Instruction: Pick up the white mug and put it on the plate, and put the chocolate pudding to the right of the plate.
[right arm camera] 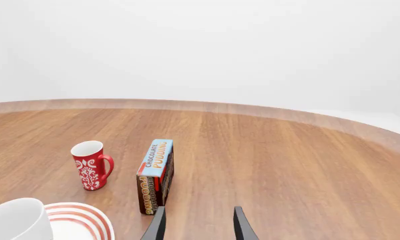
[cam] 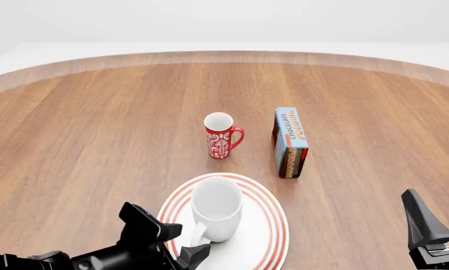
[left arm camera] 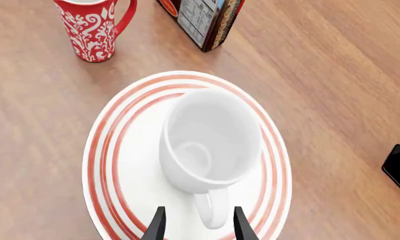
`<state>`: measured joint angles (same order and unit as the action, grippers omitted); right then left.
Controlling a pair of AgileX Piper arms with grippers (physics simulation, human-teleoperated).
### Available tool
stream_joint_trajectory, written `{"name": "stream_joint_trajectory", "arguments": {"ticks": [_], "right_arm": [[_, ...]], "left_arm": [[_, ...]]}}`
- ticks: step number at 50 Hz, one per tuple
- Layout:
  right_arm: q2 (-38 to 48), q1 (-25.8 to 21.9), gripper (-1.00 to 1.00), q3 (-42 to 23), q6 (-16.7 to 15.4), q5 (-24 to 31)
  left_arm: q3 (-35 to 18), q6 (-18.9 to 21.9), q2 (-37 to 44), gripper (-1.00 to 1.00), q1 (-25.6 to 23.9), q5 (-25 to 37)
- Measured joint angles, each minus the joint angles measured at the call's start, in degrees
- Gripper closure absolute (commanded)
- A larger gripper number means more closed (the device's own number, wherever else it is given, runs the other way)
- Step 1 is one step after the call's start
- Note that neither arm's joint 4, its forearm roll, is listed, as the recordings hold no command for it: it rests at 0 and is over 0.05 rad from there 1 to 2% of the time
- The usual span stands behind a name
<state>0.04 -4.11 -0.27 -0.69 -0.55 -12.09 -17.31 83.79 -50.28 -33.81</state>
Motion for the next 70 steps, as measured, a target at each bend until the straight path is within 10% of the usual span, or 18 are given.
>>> {"name": "stream_joint_trajectory", "arguments": {"ticks": [70], "right_arm": [[0.0, 0.01, -1.0, 0.0, 0.0, 0.0]], "left_arm": [[-5.67, 4.12, -19.43, -1.0, -1.02, 19.63]]}}
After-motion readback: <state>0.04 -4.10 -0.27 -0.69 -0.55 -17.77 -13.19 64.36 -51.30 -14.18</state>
